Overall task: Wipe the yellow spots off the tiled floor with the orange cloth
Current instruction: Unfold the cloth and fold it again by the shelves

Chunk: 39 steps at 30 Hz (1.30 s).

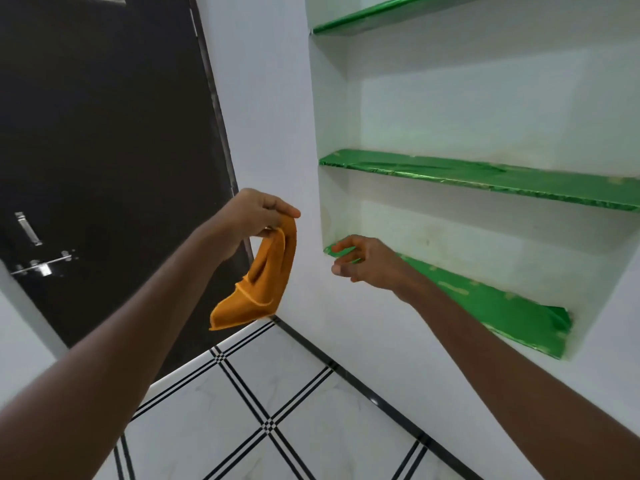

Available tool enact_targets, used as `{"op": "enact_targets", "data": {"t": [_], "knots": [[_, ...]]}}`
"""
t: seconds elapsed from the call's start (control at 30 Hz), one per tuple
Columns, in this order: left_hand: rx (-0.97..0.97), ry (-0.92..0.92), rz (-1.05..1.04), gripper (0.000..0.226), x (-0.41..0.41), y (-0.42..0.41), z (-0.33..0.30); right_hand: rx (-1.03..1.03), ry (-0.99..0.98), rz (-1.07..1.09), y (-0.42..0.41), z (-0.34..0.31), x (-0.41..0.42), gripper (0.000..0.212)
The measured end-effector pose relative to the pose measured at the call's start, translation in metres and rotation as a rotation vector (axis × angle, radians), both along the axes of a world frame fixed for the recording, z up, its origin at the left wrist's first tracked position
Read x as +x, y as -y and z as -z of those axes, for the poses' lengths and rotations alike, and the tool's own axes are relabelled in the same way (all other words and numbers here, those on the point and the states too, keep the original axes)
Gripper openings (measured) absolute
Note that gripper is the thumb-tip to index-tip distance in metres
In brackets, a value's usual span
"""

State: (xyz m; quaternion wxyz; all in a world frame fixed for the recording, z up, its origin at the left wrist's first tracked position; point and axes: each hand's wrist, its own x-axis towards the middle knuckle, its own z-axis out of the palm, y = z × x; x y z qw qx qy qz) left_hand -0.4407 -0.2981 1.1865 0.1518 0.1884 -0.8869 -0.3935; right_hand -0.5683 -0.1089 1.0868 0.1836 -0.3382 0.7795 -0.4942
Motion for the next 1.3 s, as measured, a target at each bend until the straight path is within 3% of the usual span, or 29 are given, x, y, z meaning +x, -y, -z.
{"op": "enact_targets", "data": {"t": [0.1, 0.2, 0.33, 0.47, 0.6, 0.7, 0.83, 1.03, 1.13, 1.3], "knots": [[-0.044, -0.014, 0.030, 0.021, 0.005, -0.006, -0.015, 0.086, -0.143, -0.021, 0.013, 0.012, 0.002, 0.068], [-0.063, -0.077, 0.012, 0.017, 0.008, -0.011, -0.029, 0.172, -0.231, -0.019, 0.012, 0.019, -0.004, 0.075], [-0.059, -0.175, -0.059, 0.015, 0.008, -0.019, -0.041, 0.120, -0.233, 0.044, -0.012, 0.020, -0.011, 0.049], [-0.103, -0.261, -0.180, 0.015, 0.007, -0.016, -0.037, -0.019, -0.267, 0.106, -0.051, 0.011, -0.023, 0.010], [-0.048, -0.206, -0.116, 0.025, 0.012, -0.004, -0.020, -0.052, -0.333, 0.148, -0.076, -0.015, -0.032, 0.014], [-0.207, -0.109, -0.072, 0.036, 0.017, 0.002, -0.008, -0.070, -0.380, 0.176, -0.085, -0.034, -0.040, 0.011], [-0.328, -0.171, -0.141, 0.027, 0.028, 0.009, 0.001, -0.143, -0.377, 0.206, -0.093, -0.059, -0.042, 0.016], [-0.221, -0.315, -0.152, 0.025, 0.061, 0.023, -0.012, -0.315, -0.247, 0.210, -0.097, -0.093, -0.011, 0.027], [-0.040, -0.400, -0.082, 0.031, 0.084, 0.034, -0.027, -0.416, -0.116, 0.189, -0.092, -0.105, 0.013, 0.040], [0.145, -0.331, -0.064, 0.034, 0.093, 0.050, -0.022, -0.383, 0.020, 0.369, -0.057, -0.098, 0.033, 0.050]]}}
